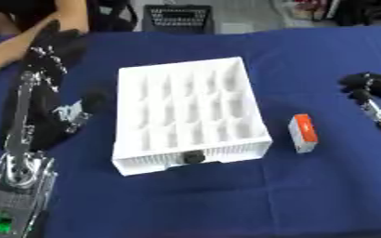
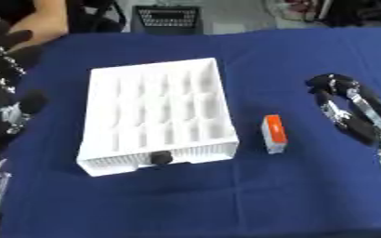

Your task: Pick up objects on the table and place them in the box.

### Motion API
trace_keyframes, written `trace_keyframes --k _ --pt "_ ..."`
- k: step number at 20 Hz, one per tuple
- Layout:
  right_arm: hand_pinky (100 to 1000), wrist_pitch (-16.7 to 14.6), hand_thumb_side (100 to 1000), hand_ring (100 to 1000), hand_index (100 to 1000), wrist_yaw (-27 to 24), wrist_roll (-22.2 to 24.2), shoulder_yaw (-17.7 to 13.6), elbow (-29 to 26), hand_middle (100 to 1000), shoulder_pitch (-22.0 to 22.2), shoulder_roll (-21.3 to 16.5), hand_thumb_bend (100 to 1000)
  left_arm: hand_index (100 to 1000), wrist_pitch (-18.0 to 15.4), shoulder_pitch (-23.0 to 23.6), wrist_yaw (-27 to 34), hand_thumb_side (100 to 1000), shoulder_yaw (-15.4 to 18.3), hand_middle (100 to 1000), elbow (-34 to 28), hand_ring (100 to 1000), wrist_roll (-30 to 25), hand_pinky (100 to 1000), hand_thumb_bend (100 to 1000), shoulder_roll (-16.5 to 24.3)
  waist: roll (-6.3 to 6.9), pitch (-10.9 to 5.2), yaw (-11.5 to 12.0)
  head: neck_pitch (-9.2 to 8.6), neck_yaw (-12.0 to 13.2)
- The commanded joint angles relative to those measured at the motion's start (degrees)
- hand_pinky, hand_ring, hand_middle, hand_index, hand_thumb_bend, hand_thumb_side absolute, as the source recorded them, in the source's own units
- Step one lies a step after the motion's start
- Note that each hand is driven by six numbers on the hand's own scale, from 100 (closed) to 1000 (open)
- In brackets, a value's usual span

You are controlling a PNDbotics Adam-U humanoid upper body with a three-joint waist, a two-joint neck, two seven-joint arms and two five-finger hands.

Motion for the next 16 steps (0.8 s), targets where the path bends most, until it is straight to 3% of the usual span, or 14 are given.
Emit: trace_keyframes --k 1,6,10,11,12,13,16 --pt "688 -0.4 872 743 832 0.5 -0.1 -0.2 -0.3 772 -1.1 -1.4 100 1000 -0.2 -0.7 0.1 565 -0.1 855 -0.7 831 -0.2 877 1000 0.6 -0.18 -0.64 -0.1 -0.37 -1.3" --pt "689 -0.7 867 743 833 0.9 0.0 0.0 0.0 772 -1.2 -1.7 100 1000 -0.2 -0.7 0.2 565 -0.1 856 -0.7 832 -0.3 878 1000 0.6 -0.19 -0.60 -0.1 -0.14 -1.7" --pt "706 -1.5 774 761 859 1.5 1.6 0.8 -0.1 789 -1.3 -2.5 100 1000 -0.3 -0.6 0.2 566 -0.2 857 -0.7 833 -0.3 879 1000 0.6 -0.21 -0.62 0.0 0.04 -1.6" --pt "721 -2.1 692 777 874 1.9 2.8 1.0 -0.1 804 -1.3 -2.7 311 1000 -0.3 -0.6 0.3 566 -0.2 858 -0.7 833 -0.3 879 1000 0.5 -0.22 -0.63 0.0 0.06 -1.5" --pt "714 -2.7 735 770 873 2.4 4.4 1.2 -0.3 797 -1.3 -3.0 220 1000 -0.3 -0.6 0.3 566 -0.2 857 -0.7 833 -0.4 879 1000 0.5 -0.22 -0.64 0.0 0.05 -1.5" --pt "732 -3.1 646 788 876 2.7 5.7 1.2 -0.3 813 -1.4 -3.1 404 1000 -0.3 -0.6 0.3 565 -0.2 858 -0.6 833 -0.4 879 1000 0.5 -0.23 -0.65 0.0 0.05 -1.4" --pt "736 -4.0 620 792 873 2.9 9.3 1.1 -0.3 817 -1.5 -3.2 446 1000 -0.3 -0.6 0.3 565 -0.2 858 -0.6 833 -0.4 879 1000 0.5 -0.23 -0.64 0.0 -0.02 -1.3"
